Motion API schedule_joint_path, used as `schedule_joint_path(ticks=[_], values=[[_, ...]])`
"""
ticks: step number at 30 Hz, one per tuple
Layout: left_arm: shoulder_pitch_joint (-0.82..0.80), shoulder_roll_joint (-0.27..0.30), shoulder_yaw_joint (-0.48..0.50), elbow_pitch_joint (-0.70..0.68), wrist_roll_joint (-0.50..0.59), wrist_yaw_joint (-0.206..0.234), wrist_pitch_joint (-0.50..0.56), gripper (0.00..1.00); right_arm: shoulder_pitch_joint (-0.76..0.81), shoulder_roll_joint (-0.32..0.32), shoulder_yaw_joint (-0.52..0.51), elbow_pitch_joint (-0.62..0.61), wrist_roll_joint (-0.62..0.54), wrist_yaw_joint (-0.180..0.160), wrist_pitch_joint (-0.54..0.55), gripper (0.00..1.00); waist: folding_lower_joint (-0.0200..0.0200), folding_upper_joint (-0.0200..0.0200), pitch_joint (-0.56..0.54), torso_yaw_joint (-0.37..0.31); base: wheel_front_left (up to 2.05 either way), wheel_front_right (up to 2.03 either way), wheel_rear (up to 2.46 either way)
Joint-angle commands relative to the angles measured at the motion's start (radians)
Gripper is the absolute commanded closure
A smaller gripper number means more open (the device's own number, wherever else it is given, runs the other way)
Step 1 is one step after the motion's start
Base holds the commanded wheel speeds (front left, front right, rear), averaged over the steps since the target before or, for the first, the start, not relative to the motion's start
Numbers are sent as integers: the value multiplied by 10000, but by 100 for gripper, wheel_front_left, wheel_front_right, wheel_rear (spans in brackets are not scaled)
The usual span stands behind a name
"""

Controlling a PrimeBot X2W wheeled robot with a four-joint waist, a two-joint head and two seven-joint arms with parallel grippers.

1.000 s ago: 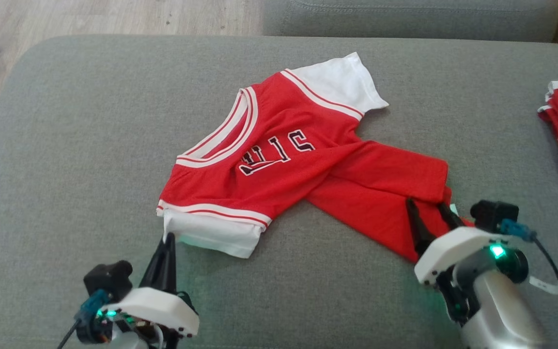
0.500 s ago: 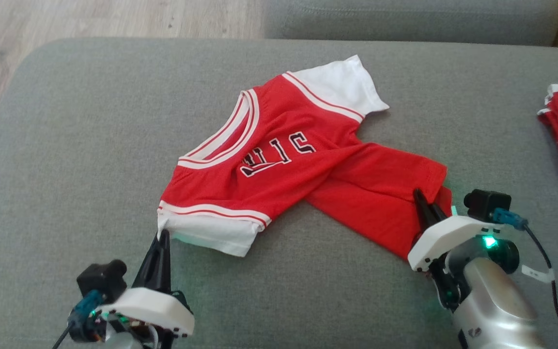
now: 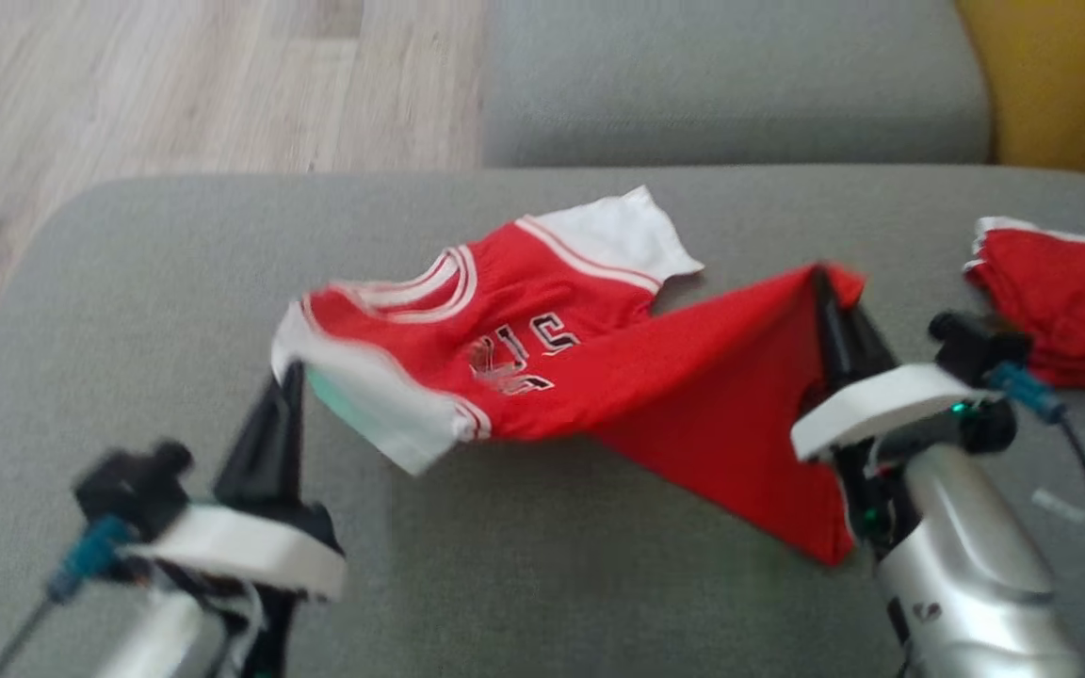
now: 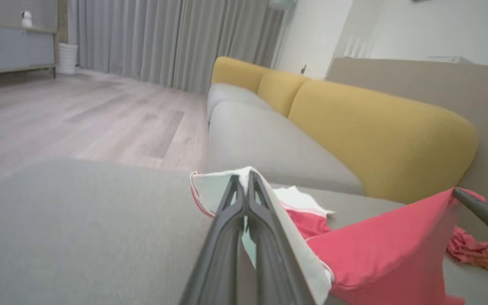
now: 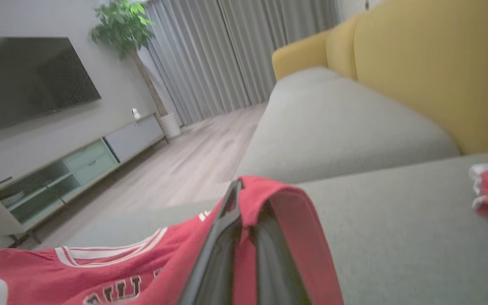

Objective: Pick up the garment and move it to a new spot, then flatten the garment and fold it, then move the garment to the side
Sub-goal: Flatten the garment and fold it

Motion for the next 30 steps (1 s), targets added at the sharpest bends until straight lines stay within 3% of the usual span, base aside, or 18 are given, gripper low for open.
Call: schedule_joint_path(ticks=[1, 7, 15, 19, 24, 30], values=[[-932, 428, 623, -620, 114, 90, 63, 100, -155, -27, 61, -685, -144, -7, -116, 100, 1, -1, -303, -208, 0, 0, 0], [-1850, 1141, 1225, -2239, 70, 349, 888, 100, 506, -27, -794, -3648, -877, -7, 610, 100, 1, -1, -786, -473, 0, 0, 0], [-3444, 2061, 1771, -3882, 352, 478, 1979, 100, 1479, -27, -1616, -8130, -1664, -7, 2401, 100, 1, -1, -1000, -755, 0, 0, 0], [-4287, 2382, 1900, -4299, 441, 470, 2578, 100, 1661, -30, -1857, -9723, -2016, -7, 3322, 100, 1, -1, -842, -829, 0, 0, 0], [-5161, 2414, 1838, -3913, 352, 324, 3104, 100, 1467, -44, -1947, -10407, -2289, -7, 4219, 100, 1, -1, -286, -830, 0, 0, 0], [-6724, 2194, 1515, -2285, 569, -294, 3241, 100, -229, -287, -1664, -9020, -2026, -7, 4681, 100, 1, -1, 1038, -822, 0, 0, 0]])
